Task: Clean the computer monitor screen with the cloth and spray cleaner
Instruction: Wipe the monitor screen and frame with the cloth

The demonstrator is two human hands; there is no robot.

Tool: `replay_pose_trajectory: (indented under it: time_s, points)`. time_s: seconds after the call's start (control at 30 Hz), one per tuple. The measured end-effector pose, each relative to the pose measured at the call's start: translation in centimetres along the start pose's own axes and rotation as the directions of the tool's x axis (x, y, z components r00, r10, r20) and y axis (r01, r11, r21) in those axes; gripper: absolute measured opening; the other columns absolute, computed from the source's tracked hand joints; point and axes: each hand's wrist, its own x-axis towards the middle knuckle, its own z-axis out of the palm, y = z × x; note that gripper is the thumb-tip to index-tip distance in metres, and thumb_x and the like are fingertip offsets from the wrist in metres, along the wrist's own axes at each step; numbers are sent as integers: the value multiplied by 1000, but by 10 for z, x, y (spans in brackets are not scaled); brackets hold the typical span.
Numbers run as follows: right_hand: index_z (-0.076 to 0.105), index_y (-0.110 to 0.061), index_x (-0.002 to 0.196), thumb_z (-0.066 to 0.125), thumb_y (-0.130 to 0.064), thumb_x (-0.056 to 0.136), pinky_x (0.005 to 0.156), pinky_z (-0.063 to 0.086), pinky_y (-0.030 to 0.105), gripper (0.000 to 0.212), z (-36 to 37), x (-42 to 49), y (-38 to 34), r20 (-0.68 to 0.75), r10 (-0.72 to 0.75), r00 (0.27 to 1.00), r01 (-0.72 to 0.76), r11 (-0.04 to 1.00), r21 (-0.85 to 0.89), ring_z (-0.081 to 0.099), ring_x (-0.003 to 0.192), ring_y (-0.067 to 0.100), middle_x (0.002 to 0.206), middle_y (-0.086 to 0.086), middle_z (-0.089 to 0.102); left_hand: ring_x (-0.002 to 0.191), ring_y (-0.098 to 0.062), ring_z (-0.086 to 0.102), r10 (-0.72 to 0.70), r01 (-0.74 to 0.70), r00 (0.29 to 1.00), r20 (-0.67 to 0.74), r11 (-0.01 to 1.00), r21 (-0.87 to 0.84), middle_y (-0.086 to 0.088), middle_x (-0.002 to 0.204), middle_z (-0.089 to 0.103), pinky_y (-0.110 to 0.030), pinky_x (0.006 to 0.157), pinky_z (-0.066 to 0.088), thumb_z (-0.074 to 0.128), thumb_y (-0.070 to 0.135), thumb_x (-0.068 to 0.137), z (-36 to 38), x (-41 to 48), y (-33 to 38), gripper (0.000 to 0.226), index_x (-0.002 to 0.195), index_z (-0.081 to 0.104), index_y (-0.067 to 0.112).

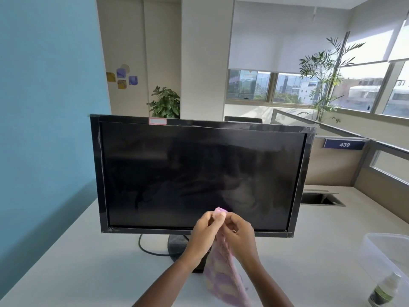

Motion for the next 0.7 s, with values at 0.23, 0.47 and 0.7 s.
replay_pose_trajectory:
  time_s: [0.23, 0.47, 0.7]
  points:
    - [57, -39, 95, 63, 1, 82, 74, 46, 11, 42, -1, 0, 13, -40, -125, 991, 118, 982, -148, 56, 94, -3, 101, -16, 58, 68, -14, 62, 148, -149, 989, 15, 987, 57, -2, 70, 64, -31, 63, 54, 45, 10, 94, -29, 7, 10, 24, 84, 67, 11]
    - [47, -32, 113, 58, 6, 81, 74, 52, 16, 50, 22, -3, 41, 245, 125, 961, -103, 990, -100, 62, 92, 7, 102, -6, 62, 82, -12, 59, -126, 105, 976, 179, 987, 121, -1, 87, 54, -21, 68, 52, 49, 23, 94, -30, 17, -17, 7, 90, 50, 17]
    - [60, -12, 108, 43, 11, 80, 67, 41, 2, 40, 24, -11, 85, 123, 264, 957, -206, 911, -357, 56, 86, 9, 102, 1, 61, 85, -17, 55, -73, 53, 997, 16, 841, 539, -2, 93, 52, -26, 84, 45, 58, 17, 87, -41, 18, -83, 26, 110, 52, 8]
